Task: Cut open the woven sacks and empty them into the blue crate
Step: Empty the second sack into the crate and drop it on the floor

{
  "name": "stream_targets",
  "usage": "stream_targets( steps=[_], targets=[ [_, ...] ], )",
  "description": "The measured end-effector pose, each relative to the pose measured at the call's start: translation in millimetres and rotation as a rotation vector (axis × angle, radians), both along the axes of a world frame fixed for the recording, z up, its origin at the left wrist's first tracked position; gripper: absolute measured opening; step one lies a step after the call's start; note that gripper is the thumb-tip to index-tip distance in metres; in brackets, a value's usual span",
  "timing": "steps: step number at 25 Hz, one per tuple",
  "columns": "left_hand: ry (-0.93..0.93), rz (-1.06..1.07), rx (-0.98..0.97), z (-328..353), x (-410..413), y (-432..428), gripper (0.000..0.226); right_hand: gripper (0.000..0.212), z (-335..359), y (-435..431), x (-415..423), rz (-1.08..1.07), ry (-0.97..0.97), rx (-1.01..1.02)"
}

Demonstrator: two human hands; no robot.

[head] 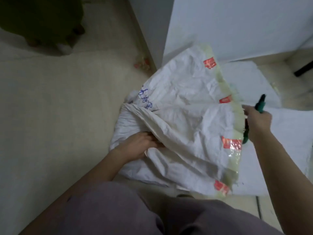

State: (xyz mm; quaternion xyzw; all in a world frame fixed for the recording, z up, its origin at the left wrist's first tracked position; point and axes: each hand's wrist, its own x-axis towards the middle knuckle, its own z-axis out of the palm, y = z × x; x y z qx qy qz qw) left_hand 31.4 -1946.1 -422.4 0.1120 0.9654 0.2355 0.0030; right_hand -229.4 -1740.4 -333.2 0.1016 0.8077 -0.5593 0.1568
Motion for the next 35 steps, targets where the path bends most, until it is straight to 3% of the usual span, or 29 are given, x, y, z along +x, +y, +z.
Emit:
stream_targets(
  steps=[3, 5, 7, 8, 9, 11, 13, 15, 16, 18, 20, 21, 23, 25, 26, 28, 30, 31, 33, 35],
  targets=[
    [-0.097, 0.01, -0.16, -17, -10, 13, 0.052, 0.016, 24, 16, 1, -0.04, 0.303, -0.039],
    [-0.157, 0.02, -0.263, -24, -14, 25, 0.083, 0.015, 41, 7, 12, 0.076, 0.476, -0.1],
    [-0.12, 0.025, -0.305, -26, -18, 31, 0.102, 0.02, 49, -9, 32, 0.327, 0.64, -0.056],
    [-0.14, 0.012, -0.296, -24, -22, 35, 0.104, 0.032, 47, -17, 44, 0.537, 0.671, 0.019],
    [-0.176, 0.004, -0.297, -26, -25, 37, 0.103, 0.051, 40, -25, 56, 0.786, 0.635, 0.152],
    [-0.351, -0.02, -0.292, -17, -26, 36, 0.089, 0.089, 12, -37, 70, 1.237, 0.44, 0.607],
    [-0.487, -0.021, -0.202, -11, -25, 27, 0.082, 0.108, -13, -38, 76, 1.38, 0.198, 0.916],
    [-0.603, 0.014, -0.019, 1, -22, 16, 0.083, 0.101, -27, -24, 77, 1.342, -0.088, 0.824],
    [-0.562, 0.043, 0.082, 9, -22, 15, 0.081, 0.089, -30, -16, 76, 1.287, -0.194, 0.715],
    [-0.161, 0.134, 0.155, 21, -30, 14, 0.064, 0.054, -29, -5, 69, 1.129, -0.303, 0.448],
    [0.258, 0.116, -0.032, 27, -44, 14, 0.057, 0.026, -24, -5, 50, 0.83, -0.201, 0.22],
    [0.28, 0.059, -0.134, 23, -53, 13, 0.064, 0.02, -24, -7, 34, 0.645, -0.095, 0.165],
    [0.134, -0.066, -0.257, 11, -72, 13, 0.072, 0.03, -25, -10, 8, 0.417, 0.014, 0.186],
    [0.089, -0.071, -0.157, 5, -83, 16, 0.051, 0.05, -29, -5, 0, 0.391, -0.019, 0.375],
    [0.09, 0.004, -0.043, 8, -87, 16, 0.046, 0.05, -32, 2, -3, 0.414, -0.099, 0.414],
    [0.065, 0.25, 0.213, 21, -96, 14, 0.046, 0.027, -25, 21, 5, 0.469, -0.263, 0.339],
    [0.082, 0.489, 0.355, 30, -107, 12, 0.041, 0.05, -28, 47, 16, 0.471, -0.366, 0.217],
    [0.114, 0.576, 0.373, 32, -113, 12, 0.037, 0.041, -33, 59, 19, 0.448, -0.388, 0.165],
    [0.163, 0.642, 0.234, 28, -131, 15, 0.042, 0.03, -34, 75, 33, 0.363, -0.504, 0.099],
    [0.082, 0.564, 0.022, 14, -148, 21, 0.062, 0.026, -41, 87, 43, 0.392, -0.571, 0.114]
  ],
)
